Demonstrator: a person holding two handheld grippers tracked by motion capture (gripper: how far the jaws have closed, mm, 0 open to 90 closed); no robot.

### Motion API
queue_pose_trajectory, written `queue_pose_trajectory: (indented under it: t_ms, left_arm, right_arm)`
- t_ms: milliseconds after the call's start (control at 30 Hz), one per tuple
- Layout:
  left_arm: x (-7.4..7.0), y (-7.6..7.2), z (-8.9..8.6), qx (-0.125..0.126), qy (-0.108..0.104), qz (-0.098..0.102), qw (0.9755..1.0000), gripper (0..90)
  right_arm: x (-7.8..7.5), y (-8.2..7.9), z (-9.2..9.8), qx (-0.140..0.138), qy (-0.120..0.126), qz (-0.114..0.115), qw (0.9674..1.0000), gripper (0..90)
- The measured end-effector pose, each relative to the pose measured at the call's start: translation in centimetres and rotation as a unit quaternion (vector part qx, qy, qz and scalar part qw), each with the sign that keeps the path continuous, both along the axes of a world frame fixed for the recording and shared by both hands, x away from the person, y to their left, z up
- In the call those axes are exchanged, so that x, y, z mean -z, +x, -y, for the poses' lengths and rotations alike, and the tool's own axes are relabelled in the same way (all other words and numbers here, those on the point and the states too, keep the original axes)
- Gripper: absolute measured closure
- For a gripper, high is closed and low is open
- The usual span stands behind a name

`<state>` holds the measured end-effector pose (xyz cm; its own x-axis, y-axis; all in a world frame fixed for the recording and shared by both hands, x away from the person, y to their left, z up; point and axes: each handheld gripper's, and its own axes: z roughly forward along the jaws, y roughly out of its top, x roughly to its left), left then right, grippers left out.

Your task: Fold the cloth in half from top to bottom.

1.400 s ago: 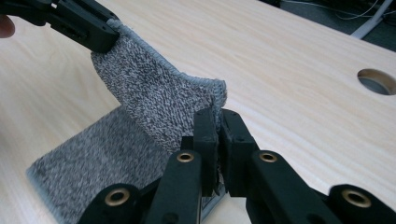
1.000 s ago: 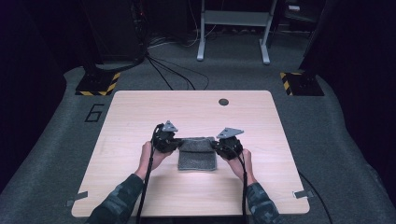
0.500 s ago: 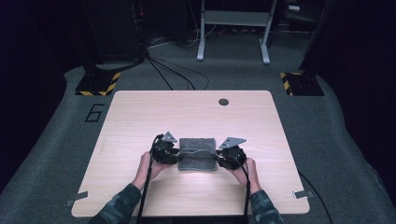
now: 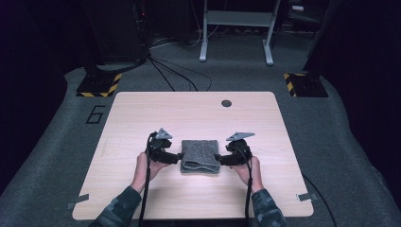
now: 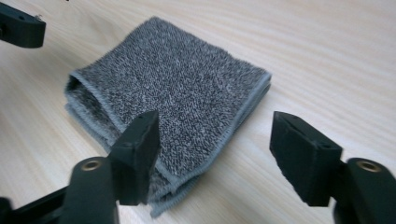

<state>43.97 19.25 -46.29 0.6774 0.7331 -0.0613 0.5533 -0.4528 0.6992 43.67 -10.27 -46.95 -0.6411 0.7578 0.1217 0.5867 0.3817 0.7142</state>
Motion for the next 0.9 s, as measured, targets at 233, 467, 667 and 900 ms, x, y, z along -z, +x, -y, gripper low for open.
queue_pose_trajectory:
  t_ms: [233,467,667,900]
  left_arm:
    - [2.1,-0.2,1.3,0.002,0.027,-0.018,0.9995,21.3]
    - [3.6,-0.9,1.3,0.007,0.049,-0.037,0.9981,21.5]
    - [4.7,-1.5,1.0,0.003,0.051,-0.041,0.9979,21.6]
    - [3.5,-1.8,0.3,0.004,0.042,-0.023,0.9988,20.6]
  right_arm:
    - [1.7,0.0,-2.0,0.012,-0.033,-0.020,0.9992,30.5]
    - [3.1,-0.7,-2.1,0.010,-0.064,-0.023,0.9976,30.1]
    - [3.8,-1.2,-2.0,0.005,-0.083,-0.017,0.9964,29.8]
    - [3.5,-1.1,-1.4,0.003,-0.073,-0.019,0.9971,28.5]
